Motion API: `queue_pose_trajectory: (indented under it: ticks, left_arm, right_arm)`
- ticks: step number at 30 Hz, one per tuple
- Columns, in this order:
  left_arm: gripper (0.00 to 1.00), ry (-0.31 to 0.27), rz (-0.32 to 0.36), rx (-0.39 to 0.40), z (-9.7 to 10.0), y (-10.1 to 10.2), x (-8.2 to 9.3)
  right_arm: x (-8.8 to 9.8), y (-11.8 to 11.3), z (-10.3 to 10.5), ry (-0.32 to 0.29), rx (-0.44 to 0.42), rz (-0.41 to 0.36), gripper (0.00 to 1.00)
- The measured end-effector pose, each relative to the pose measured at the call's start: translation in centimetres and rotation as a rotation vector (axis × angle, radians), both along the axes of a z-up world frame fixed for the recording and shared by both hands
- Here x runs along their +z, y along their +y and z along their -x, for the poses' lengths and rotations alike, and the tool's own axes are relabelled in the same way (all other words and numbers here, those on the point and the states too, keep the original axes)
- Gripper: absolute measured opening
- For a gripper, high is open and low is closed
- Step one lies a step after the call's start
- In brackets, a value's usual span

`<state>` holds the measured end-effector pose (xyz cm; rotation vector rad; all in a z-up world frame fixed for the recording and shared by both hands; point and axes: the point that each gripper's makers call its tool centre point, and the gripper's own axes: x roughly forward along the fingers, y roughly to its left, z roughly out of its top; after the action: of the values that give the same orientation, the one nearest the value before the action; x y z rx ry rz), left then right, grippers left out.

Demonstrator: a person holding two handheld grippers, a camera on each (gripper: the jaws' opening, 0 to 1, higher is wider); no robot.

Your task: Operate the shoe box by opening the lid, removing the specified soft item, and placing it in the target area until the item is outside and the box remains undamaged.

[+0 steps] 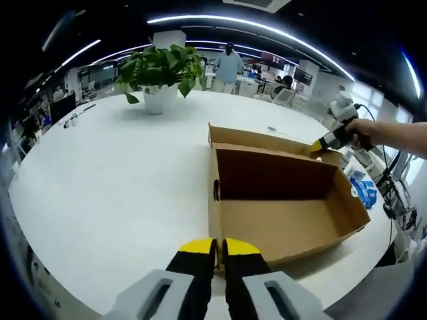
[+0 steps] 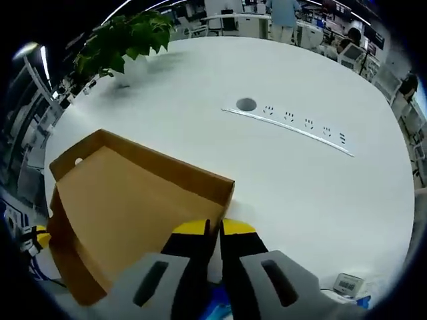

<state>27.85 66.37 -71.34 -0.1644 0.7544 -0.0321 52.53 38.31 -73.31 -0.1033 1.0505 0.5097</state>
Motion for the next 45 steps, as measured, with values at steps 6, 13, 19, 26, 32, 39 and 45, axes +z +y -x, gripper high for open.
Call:
queue_pose_trajectory:
  ticks: [6, 13, 19, 26, 32, 39, 45]
  left_arm:
    - [0.04, -0.005, 0.007, 0.0, 0.1, -0.1, 0.1]
    - [0.04, -0.004, 0.003, -0.004, 0.3, -0.4, 0.3]
    - [0.04, -0.005, 0.006, -0.006, 0.4, -0.6, 0.4]
    - [0.04, -0.002, 0.004, -0.01, 0.3, -0.4, 0.3]
    - [0.04, 0.0, 0.005, -0.013, 0.3, -0.4, 0.3]
    - [0.04, 0.008, -0.002, -0.023, 0.3, -0.5, 0.3]
    - [0.04, 0.009, -0.004, -0.025, 0.3, -0.5, 0.3]
  right_arm:
    - [1.2, -0.1, -0.1, -0.013, -0.027, -0.034, 0.03]
    - [2.3, -0.1, -0.4, -0.038, -0.048, -0.057, 0.02]
    - [3.5, -0.3, 0.0, -0.075, -0.05, -0.073, 0.02]
    - [4.8, -0.5, 0.4, -0.117, -0.064, -0.11, 0.01]
    - [6.0, -0.9, 1.1, -0.149, -0.073, -0.15, 0.01]
    - [7.6, -0.9, 1.6, -0.211, -0.067, -0.194, 0.0]
    - [8.9, -0.9, 2.3, -0.243, -0.057, -0.218, 0.0]
